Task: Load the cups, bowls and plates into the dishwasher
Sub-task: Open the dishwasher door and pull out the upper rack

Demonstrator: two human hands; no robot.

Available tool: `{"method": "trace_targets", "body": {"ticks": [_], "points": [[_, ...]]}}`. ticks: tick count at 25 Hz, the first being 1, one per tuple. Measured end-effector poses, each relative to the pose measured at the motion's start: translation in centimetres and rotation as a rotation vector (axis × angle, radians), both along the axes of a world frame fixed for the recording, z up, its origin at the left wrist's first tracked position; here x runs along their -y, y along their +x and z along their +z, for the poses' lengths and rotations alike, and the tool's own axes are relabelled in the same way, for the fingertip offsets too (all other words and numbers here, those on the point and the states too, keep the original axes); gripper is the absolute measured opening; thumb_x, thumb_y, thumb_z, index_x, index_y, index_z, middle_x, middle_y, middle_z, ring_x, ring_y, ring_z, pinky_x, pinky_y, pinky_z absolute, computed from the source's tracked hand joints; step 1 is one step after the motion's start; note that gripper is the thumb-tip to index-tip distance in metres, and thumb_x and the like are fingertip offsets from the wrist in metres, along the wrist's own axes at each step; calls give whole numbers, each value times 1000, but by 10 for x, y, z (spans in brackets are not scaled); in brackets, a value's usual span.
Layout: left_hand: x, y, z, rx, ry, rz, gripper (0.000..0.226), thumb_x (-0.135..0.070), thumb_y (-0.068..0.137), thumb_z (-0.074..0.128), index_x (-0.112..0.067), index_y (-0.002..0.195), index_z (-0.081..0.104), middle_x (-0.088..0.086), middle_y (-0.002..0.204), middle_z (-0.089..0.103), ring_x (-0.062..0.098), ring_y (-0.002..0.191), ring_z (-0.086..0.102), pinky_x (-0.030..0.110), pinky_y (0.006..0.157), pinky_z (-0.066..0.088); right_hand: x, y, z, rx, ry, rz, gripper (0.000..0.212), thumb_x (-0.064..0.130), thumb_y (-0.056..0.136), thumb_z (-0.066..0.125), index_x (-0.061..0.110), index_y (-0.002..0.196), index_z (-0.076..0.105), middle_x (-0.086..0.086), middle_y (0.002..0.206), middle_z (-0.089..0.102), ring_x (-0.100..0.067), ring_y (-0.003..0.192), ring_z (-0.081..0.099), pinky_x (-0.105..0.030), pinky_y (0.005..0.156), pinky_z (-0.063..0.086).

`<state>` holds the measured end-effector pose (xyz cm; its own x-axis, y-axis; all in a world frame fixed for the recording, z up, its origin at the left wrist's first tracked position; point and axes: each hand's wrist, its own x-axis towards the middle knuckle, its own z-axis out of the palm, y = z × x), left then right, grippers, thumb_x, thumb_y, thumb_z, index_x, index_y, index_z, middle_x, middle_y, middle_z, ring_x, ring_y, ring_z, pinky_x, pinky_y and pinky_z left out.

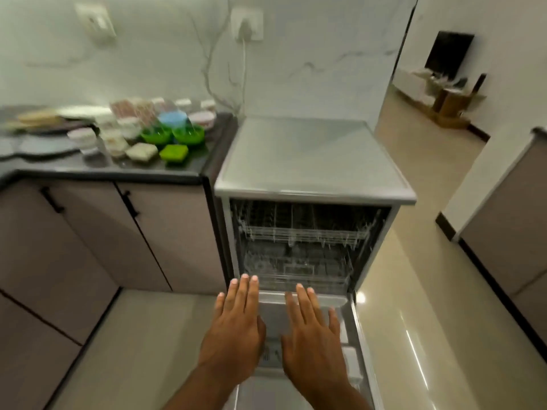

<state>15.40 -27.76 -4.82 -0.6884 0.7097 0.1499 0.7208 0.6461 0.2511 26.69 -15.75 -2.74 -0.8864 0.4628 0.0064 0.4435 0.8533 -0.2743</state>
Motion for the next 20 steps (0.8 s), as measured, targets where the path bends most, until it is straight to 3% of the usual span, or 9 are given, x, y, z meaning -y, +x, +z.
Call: {"method": "trace_targets", "body": {"ticks": [3, 4, 7, 8, 13, 16, 20], "points": [[14, -23, 108, -97, 31, 15, 68, -41, 100, 14, -19, 161, -8, 2, 168, -9, 23, 156, -7, 40, 123, 0, 15, -12, 88, -8, 41, -12, 101, 46, 57, 84, 23, 145, 39, -5, 157, 40, -27, 142, 43, -62, 101, 44], [21, -26, 139, -110, 27, 13, 70, -43, 96, 6, -19, 160, -11, 2, 168, -12, 22, 156, -10, 40, 124, -2, 21, -14, 116, -14, 50, -11, 100, 48, 61, 83, 23, 147, 39, -5, 159, 36, -27, 144, 41, -63, 103, 42], [49, -32, 225, -131, -1, 27, 77, -48, 89, -8, -19, 159, -20, 0, 167, -22, 20, 155, -20, 39, 126, -7, 37, -20, 198, -64, 68, 30, 84, 47, 97, 51, 29, 160, -2, 2, 166, -19, -20, 154, -13, -58, 121, -2], [60, -32, 253, -151, 9, 50, 74, -47, 93, -4, -19, 160, -19, 1, 169, -19, 20, 156, -19, 39, 126, -7, 43, -20, 225, -55, 57, 34, 80, 45, 101, 45, 29, 159, -8, 4, 164, -25, -19, 152, -21, -55, 121, -8], [109, -25, 329, -177, 44, 114, 71, -44, 107, 25, -18, 162, -12, 6, 171, -10, 23, 157, -13, 43, 126, -3, 86, -10, 310, -161, 135, 83, 77, 41, 100, 48, 25, 161, 3, -2, 169, -12, -21, 155, -13, -55, 123, -1], [133, -18, 351, -203, 64, 131, 75, -53, 106, 27, -18, 163, -9, 7, 171, -6, 26, 158, -8, 47, 128, 4, 104, -2, 328, -217, 184, 92, 78, 40, 98, 52, 24, 160, 8, -3, 169, -6, -23, 156, -7, -58, 123, 5], [155, -21, 363, -215, 13, 152, 76, -53, 106, 26, -19, 162, -13, 7, 171, -8, 26, 157, -8, 48, 128, 4, 113, -7, 337, -182, 197, 86, 81, 44, 99, 52, 25, 160, 2, -2, 169, -9, -23, 155, -9, -59, 123, 8]]}}
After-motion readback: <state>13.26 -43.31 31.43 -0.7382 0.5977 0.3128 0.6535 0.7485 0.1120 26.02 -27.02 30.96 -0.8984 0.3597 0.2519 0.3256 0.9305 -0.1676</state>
